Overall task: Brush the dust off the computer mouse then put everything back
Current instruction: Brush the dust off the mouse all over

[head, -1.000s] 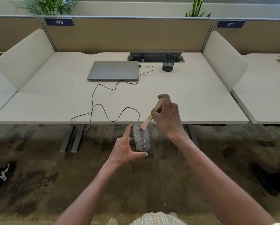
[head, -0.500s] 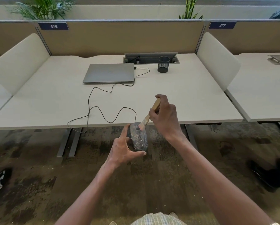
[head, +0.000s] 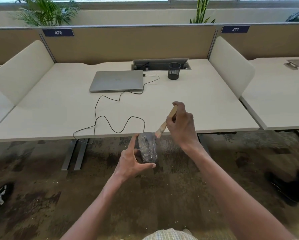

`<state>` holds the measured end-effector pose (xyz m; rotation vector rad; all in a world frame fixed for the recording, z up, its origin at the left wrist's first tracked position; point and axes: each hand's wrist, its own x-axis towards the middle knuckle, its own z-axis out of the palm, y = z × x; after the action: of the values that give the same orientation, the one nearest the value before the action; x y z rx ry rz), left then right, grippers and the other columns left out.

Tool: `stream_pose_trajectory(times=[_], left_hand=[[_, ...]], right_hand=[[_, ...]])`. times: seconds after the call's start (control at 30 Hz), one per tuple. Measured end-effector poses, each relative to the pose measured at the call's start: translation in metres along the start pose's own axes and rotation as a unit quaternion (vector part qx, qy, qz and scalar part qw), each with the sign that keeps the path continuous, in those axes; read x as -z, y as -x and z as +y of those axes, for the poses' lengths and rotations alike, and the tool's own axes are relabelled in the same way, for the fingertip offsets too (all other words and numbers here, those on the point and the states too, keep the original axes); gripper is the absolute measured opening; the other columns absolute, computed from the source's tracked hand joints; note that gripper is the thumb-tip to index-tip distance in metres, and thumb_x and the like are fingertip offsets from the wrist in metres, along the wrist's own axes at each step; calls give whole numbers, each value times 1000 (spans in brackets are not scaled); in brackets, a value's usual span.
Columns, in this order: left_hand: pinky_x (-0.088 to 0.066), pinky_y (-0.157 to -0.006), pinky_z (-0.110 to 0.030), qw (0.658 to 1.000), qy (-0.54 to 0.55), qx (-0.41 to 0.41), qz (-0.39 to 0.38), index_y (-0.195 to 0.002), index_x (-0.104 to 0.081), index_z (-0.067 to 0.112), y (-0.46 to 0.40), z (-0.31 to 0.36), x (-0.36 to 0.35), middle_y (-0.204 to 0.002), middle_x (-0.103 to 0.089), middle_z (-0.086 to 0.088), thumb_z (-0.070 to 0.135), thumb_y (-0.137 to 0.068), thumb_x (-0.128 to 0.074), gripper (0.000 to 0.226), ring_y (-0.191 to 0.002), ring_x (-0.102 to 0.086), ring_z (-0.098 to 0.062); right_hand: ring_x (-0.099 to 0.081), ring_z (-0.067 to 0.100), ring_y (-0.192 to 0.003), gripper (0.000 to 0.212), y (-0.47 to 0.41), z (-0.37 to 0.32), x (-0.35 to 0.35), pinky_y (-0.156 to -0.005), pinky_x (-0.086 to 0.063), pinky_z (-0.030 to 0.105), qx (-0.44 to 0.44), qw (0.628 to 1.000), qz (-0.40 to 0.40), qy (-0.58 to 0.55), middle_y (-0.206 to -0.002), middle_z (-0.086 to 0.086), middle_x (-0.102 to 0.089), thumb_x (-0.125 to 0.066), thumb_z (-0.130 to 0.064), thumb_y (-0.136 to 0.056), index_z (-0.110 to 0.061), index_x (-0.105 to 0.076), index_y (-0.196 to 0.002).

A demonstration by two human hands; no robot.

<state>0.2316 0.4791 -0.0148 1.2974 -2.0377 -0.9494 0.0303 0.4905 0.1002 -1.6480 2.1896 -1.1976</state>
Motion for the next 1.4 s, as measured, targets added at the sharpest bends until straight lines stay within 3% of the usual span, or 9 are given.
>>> stream_pose_trajectory(times=[0.17, 0.33, 0.47, 0.6, 0.7, 0.77, 1.03, 1.27, 1.4], left_hand=[[-63, -82, -34, 1000, -5, -4, 9, -162, -12, 23, -2, 4, 1, -112, -77, -11, 48, -58, -96, 136, -83, -75, -13], [-47, -67, 1, 1000, -5, -15, 15, -160, -18, 23, 0, 4, 0, -114, -76, -11, 48, -55, -97, 133, -77, -65, 7], [-55, -79, -14, 1000, -2, -7, 13, -161, -14, 24, 1, 6, 0, -117, -75, -13, 49, -56, -96, 135, -90, -72, -12], [-46, -69, 2, 1000, -7, -11, 14, -160, -17, 23, 2, 7, -1, -116, -74, -14, 48, -55, -97, 135, -80, -63, 7], [-59, -83, -18, 1000, -2, -6, 13, -160, -17, 24, 2, 9, 0, -121, -73, -15, 49, -55, -96, 133, -93, -72, -12], [-61, -87, -36, 1000, -4, 3, 16, -160, -16, 23, 2, 12, 0, -118, -75, -14, 49, -55, -96, 135, -95, -73, -18], [-61, -90, -41, 1000, 12, 15, 8, -160, -16, 24, 6, 15, -1, -116, -76, -10, 46, -56, -98, 134, -95, -75, -16], [-58, -79, -20, 1000, 12, 5, 17, -159, -17, 26, 4, 15, 0, -113, -77, -8, 47, -56, -97, 132, -90, -74, -12], [-62, -88, -36, 1000, 5, 7, 20, -159, -16, 26, 6, 14, 0, -117, -75, -12, 48, -55, -97, 133, -99, -74, -19]], right_hand=[[-73, 26, -72, 47, 6, 1, 0, -67, -62, 41, 0, 998, -21, -55, -85, 12, -71, -61, -7, -96, -7, -43, -140], [-69, 18, -68, 46, 11, 7, 2, -63, -61, 30, 5, 998, 10, -54, -79, 1, -65, -64, -9, -95, -8, -45, -138], [-74, 21, -74, 46, 15, 8, 3, -68, -63, 32, -3, 996, -13, -88, -84, 5, -68, -65, -10, -95, -11, -45, -137], [-70, 20, -70, 47, 18, 11, 6, -66, -62, 30, -8, 998, 13, -62, -84, 5, -67, -63, -10, -96, -10, -44, -138], [-67, 10, -68, 49, 19, 6, 7, -58, -53, 5, -7, 995, 27, -99, -83, -3, -63, -67, -11, -95, -10, -45, -138], [-69, 9, -69, 50, 22, 1, 6, -58, -53, 6, -5, 993, 17, -116, -85, -1, -66, -68, -11, -94, -10, -45, -139], [-72, 20, -67, 50, 34, -6, 3, -61, -63, 37, 25, 999, 2, -46, -80, 8, -71, -64, -9, -96, -8, -41, -140], [-71, 18, -65, 50, 39, -14, 3, -60, -62, 34, 46, 997, -7, -54, -78, 7, -71, -65, -11, -96, -10, -41, -140], [-69, 17, -61, 50, 39, -11, 5, -58, -61, 33, 57, 998, 2, -33, -74, 6, -69, -63, -8, -96, -8, -40, -140]])
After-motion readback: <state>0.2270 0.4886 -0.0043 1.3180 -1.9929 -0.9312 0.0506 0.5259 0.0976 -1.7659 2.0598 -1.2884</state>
